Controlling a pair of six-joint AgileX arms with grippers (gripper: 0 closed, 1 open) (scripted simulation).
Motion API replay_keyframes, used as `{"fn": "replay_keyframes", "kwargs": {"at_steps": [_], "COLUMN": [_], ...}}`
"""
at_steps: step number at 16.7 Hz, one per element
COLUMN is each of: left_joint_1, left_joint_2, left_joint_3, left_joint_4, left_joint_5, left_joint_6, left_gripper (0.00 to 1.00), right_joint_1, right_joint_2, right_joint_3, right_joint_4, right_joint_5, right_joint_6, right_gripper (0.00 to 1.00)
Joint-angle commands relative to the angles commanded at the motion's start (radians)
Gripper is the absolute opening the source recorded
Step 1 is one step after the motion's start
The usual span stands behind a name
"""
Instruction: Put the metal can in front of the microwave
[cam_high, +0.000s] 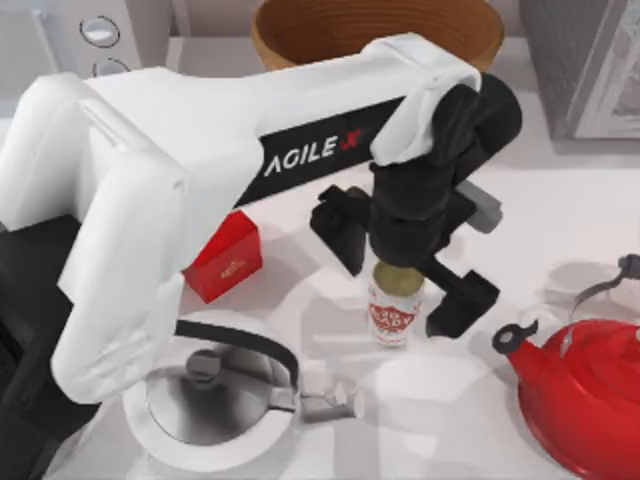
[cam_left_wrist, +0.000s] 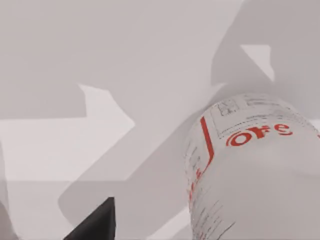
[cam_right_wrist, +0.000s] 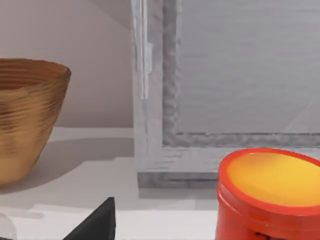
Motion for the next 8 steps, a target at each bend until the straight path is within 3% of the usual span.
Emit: {"fn": "replay_keyframes", "kwargs": {"at_steps": [8], "left_joint_1": [0.000], "left_joint_2": [0.000], "left_joint_3": [0.000], "left_joint_4": [0.000], "left_joint_5": [0.000], "left_joint_6": [0.000], "left_gripper": [0.40], "right_joint_1": [0.000], "right_joint_2": [0.000], "right_joint_3": [0.000], "right_joint_4": [0.000], "right_joint_5": [0.000], "right_joint_6": [0.000], "right_gripper": [1.00]}}
